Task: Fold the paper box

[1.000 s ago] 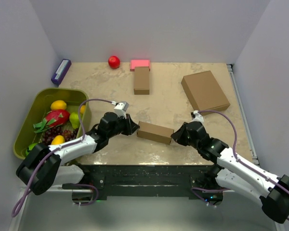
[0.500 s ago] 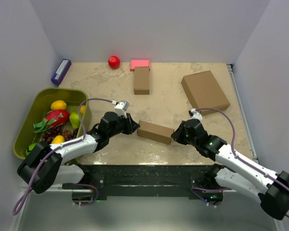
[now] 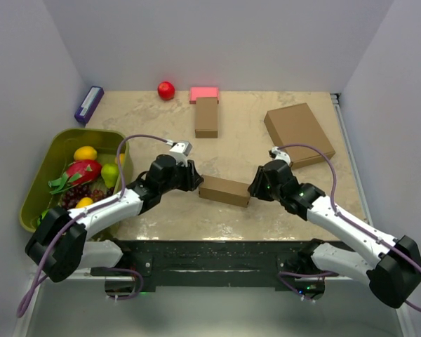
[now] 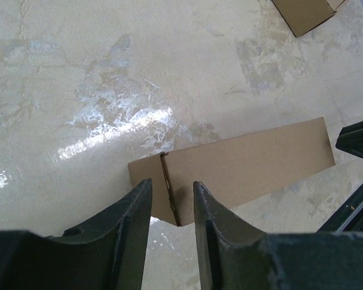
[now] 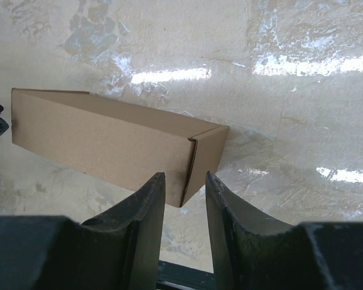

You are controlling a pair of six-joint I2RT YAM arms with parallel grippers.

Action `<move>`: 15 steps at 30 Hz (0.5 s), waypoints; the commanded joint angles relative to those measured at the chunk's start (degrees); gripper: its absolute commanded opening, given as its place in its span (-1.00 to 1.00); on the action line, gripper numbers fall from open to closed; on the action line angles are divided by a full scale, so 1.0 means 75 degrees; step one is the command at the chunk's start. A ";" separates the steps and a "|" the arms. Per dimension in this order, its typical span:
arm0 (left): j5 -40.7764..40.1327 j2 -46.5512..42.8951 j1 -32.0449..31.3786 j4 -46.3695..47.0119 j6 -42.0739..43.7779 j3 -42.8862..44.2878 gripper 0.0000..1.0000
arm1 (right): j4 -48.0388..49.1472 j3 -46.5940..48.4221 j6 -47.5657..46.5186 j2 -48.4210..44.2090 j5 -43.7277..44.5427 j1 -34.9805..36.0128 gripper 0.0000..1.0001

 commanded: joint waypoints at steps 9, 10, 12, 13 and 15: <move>0.0184 0.0161 -0.0033 0.0640 0.0040 -0.0585 -0.31 | 0.0479 -0.0676 -0.0003 -0.0027 -0.0708 -0.0013 -0.31; 0.0184 0.0161 -0.0057 0.0664 0.0028 -0.0656 -0.32 | 0.0503 -0.0770 0.0055 -0.0050 -0.0790 0.0022 -0.31; 0.0149 0.0080 -0.0103 0.0664 0.0028 -0.0832 -0.33 | 0.0492 -0.0817 0.0114 -0.0132 -0.0767 0.0150 -0.32; 0.0067 0.0033 -0.0138 0.0652 0.0040 -0.0890 -0.33 | 0.0480 -0.0852 0.0161 -0.0179 -0.0756 0.0174 -0.32; -0.0073 -0.0166 -0.0174 0.0594 0.0052 -0.1089 -0.33 | 0.0387 -0.0876 0.0161 -0.0238 -0.0720 0.0268 -0.32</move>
